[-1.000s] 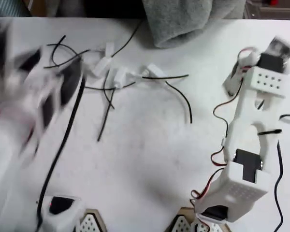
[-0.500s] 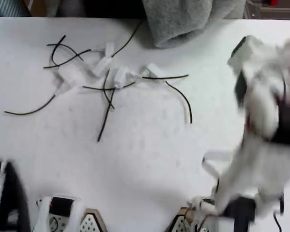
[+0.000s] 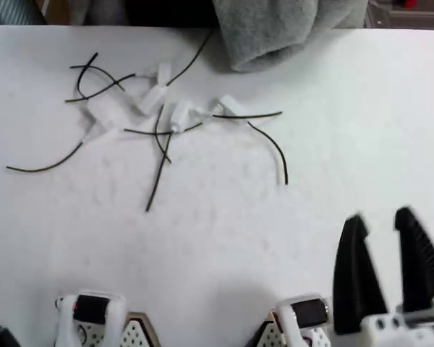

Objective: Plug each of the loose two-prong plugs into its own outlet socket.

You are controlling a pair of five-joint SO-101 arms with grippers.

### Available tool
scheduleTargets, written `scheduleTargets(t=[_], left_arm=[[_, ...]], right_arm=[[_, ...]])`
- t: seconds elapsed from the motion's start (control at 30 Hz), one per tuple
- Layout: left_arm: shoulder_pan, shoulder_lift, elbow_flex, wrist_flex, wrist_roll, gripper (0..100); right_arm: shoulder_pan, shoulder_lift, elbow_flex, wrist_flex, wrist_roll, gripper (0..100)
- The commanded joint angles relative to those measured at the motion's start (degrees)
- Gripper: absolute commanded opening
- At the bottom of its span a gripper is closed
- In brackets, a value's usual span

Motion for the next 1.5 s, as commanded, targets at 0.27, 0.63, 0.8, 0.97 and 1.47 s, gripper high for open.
scheduleTargets(t=[0.27,0.63,0.8,0.97,1.47], left_arm=[[-0.13,0.13,28.75,-4.48,0.18,2],[-0.31,0.13,60.75,-13.80,-15.12,2],[-0.40,0.13,63.12,-14.77,5.63,2],[-0.31,0.13,73.41,-14.86,2.46,2],[-11.82,0.31,94.15,-26.55,1.85,2]], right_arm=[[-0.75,-34.24,58.46,-17.71,20.75,3.1],[-0.92,-32.13,78.15,-21.76,35.52,3.1],[-0.75,-32.13,90.55,-25.45,36.22,3.1],[0.84,-32.13,98.02,-26.33,32.53,3.1],[1.45,-33.19,115.96,-28.26,32.79,3.2]])
